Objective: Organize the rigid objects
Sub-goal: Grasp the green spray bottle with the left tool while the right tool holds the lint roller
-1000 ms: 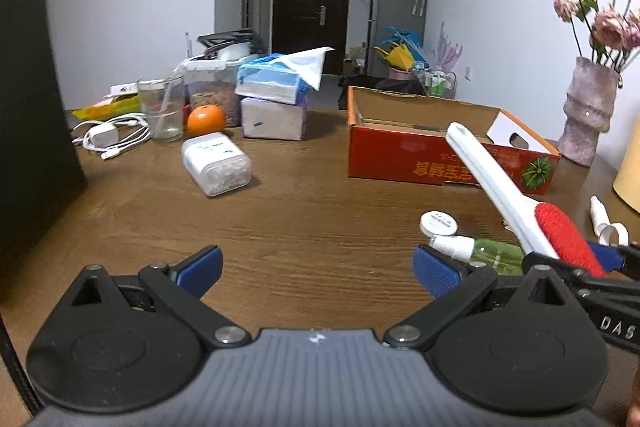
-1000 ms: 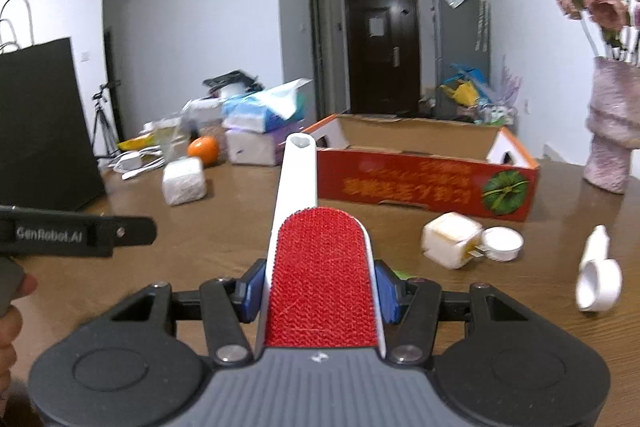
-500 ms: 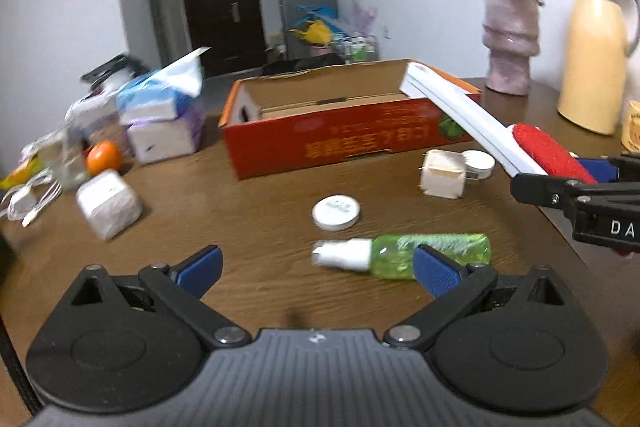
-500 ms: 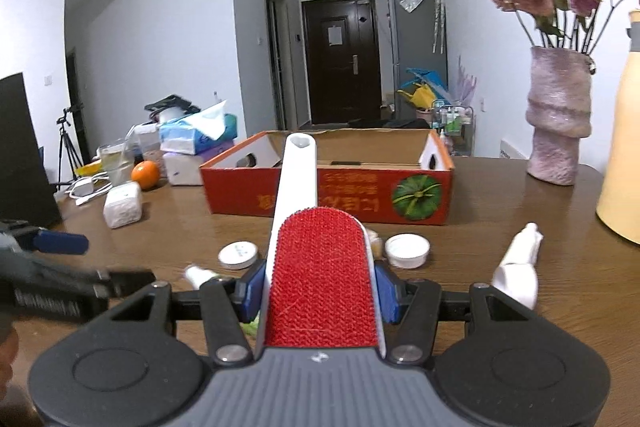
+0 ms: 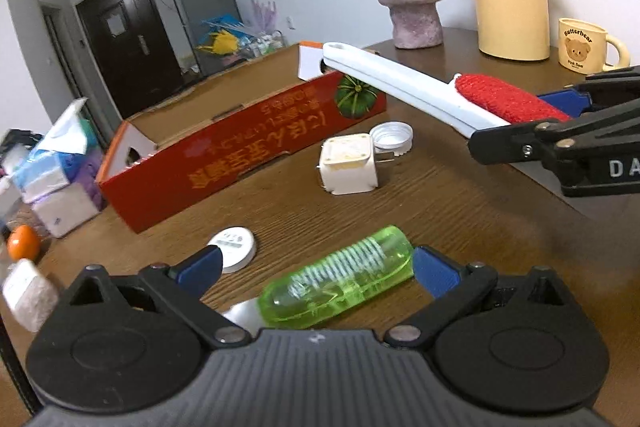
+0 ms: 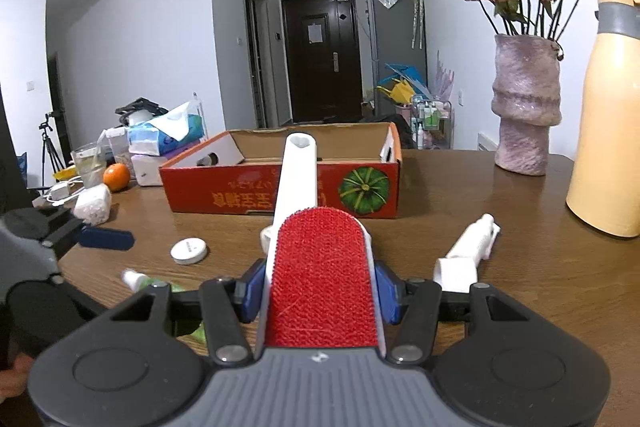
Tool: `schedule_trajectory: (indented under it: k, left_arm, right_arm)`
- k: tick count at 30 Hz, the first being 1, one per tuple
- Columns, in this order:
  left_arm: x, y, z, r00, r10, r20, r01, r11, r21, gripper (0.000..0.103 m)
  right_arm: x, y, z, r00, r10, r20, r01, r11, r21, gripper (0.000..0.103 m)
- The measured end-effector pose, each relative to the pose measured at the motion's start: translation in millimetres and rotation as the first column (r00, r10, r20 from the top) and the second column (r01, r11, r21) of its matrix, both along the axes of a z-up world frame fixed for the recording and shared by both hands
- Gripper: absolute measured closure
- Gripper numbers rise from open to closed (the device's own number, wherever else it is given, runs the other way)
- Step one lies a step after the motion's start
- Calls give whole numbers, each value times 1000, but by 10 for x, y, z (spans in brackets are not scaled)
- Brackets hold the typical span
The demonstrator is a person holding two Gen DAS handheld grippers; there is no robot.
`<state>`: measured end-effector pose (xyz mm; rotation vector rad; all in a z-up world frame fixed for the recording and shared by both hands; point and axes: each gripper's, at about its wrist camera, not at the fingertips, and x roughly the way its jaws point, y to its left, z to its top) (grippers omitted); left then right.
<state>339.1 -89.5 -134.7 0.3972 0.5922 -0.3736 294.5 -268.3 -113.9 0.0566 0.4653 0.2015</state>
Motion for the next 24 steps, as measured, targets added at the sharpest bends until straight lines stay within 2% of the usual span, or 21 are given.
schedule_trajectory:
  k: [4, 8, 12, 14, 16, 18, 20, 22, 24]
  left_arm:
    - [204, 47, -87, 998, 39, -55, -40, 999, -17, 0]
    - [244, 99, -94, 996, 61, -62, -64, 997, -43, 4]
    - [208, 66, -110, 997, 46, -63, -48, 998, -33, 26]
    - [169, 74, -93, 996, 35, -76, -39, 998, -57, 36]
    - [123, 68, -88, 995, 22, -98, -30, 996, -80, 52]
    - [52, 42, -74, 995, 10, -102, -20, 996, -91, 55]
    - [-19, -10, -50, 997, 16, -71, -22, 996, -83, 53]
    - [-14, -53, -43, 997, 42, -58, -46, 996, -80, 32]
    - [47, -84, -50, 994, 83, -70, -89, 992, -87, 31]
  right_arm:
    - [69, -46, -47, 1000, -15, -24, 15, 1000, 10, 49]
    - [75, -42, -54, 1000, -21, -20, 21, 1000, 10, 49]
    - [86, -25, -73, 999, -37, -23, 37, 999, -4, 48]
    - [87, -14, -78, 999, -43, -22, 43, 999, -12, 48]
    - [71, -20, -60, 999, -37, -14, 37, 999, -7, 48]
    - [54, -34, -38, 999, -34, -5, 34, 999, 4, 48]
    - [59, -51, -37, 999, -42, -6, 43, 999, 11, 48]
    - [68, -58, -42, 999, -50, -11, 50, 999, 12, 48]
    - [65, -54, -41, 999, -54, -8, 54, 998, 9, 48]
